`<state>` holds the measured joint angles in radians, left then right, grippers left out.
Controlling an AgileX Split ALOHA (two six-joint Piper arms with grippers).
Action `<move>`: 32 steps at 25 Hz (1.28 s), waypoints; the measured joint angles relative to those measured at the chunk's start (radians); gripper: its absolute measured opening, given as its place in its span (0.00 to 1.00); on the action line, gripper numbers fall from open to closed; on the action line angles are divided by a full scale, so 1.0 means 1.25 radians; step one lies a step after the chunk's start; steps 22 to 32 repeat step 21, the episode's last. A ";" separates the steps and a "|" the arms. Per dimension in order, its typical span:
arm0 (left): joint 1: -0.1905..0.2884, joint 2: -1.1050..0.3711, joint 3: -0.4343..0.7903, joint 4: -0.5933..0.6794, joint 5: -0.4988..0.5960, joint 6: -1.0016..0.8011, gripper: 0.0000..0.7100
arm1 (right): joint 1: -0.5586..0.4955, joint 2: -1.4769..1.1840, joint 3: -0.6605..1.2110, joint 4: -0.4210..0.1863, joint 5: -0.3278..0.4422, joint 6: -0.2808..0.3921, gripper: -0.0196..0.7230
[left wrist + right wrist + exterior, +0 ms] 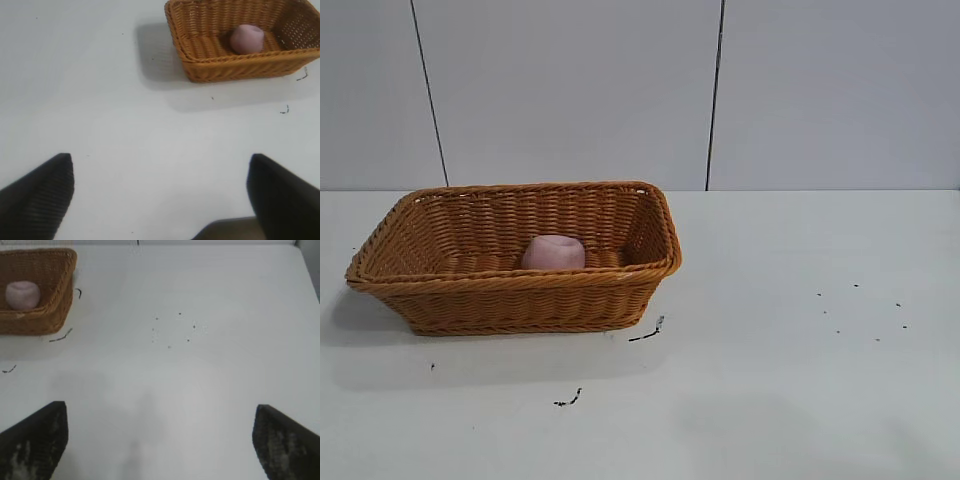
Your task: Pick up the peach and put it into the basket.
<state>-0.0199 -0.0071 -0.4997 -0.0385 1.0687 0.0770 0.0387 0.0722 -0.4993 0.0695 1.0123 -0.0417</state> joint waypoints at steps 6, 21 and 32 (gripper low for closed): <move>0.000 0.000 0.000 0.000 0.000 0.000 0.97 | 0.000 -0.057 0.000 -0.002 0.000 0.000 0.95; 0.000 0.000 0.000 0.000 0.000 0.000 0.97 | 0.000 -0.062 0.000 -0.006 0.000 -0.006 0.95; 0.000 0.000 0.000 0.000 0.000 0.000 0.97 | 0.000 -0.062 0.000 -0.006 0.000 -0.006 0.95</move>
